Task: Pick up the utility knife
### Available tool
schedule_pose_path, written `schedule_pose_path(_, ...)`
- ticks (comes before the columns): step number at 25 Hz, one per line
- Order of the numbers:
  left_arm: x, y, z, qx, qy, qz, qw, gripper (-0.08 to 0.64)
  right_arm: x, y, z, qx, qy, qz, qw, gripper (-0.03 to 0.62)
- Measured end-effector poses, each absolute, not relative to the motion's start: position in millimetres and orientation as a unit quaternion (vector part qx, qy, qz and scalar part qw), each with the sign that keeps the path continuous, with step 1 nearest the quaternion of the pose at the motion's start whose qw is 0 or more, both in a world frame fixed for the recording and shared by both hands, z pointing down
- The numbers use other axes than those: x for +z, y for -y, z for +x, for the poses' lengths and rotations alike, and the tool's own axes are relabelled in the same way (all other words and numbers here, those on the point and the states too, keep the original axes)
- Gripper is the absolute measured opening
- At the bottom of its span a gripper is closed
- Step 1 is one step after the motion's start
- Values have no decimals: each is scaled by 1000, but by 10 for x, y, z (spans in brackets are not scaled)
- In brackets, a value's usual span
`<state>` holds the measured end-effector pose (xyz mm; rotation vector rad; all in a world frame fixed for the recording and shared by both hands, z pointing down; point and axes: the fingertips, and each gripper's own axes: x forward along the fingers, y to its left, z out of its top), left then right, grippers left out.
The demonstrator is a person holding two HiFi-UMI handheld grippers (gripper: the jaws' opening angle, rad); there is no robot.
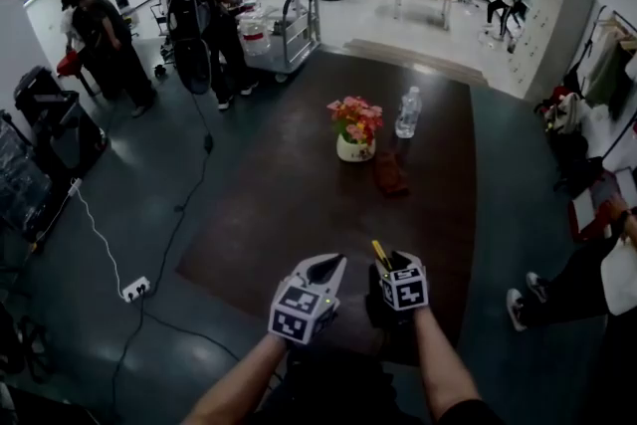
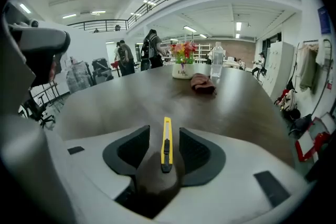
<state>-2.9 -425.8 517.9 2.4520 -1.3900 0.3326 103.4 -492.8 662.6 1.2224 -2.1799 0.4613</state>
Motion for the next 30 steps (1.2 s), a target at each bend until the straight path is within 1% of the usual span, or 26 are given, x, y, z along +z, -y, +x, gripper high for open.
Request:
schedule_pose_path(4, 5164, 4264, -77, 118, 490, 850, 153, 6, 6799, 4927, 1095, 186, 805, 457, 330, 189)
schedule_pose_path(10, 5207, 4230, -142, 119, 497, 845, 160, 6, 6788, 4836, 972, 183, 813, 439, 336, 182)
schedule_pose_path(13, 5214, 4232, -164, 117, 498, 844, 162, 6, 6792, 4820, 959, 173, 813, 432, 349, 154)
schedule_pose_path(14, 5217, 4234, -163, 116, 497, 844, 163, 6, 6800, 4814, 964, 170, 812, 433, 353, 134)
schedule_pose_path(15, 5219, 4235, -159, 115, 497, 845, 163, 6, 6806, 4808, 974, 167, 810, 434, 357, 92)
schedule_pose_path(16, 5218, 4235, -153, 114, 496, 845, 163, 6, 6810, 4802, 982, 163, 809, 434, 361, 78)
schedule_pose_path(19, 5205, 4232, -157, 112, 494, 847, 162, 6, 6797, 4750, 975, 163, 811, 428, 365, 77)
schedule_pose_path(25, 5169, 4258, -162, 102, 489, 851, 158, 6, 6469, 4745, 988, 148, 821, 455, 311, 75)
schedule_pose_path(30, 5048, 4282, -145, 90, 483, 858, 151, 6, 5952, 4675, 964, 151, 837, 469, 236, 75)
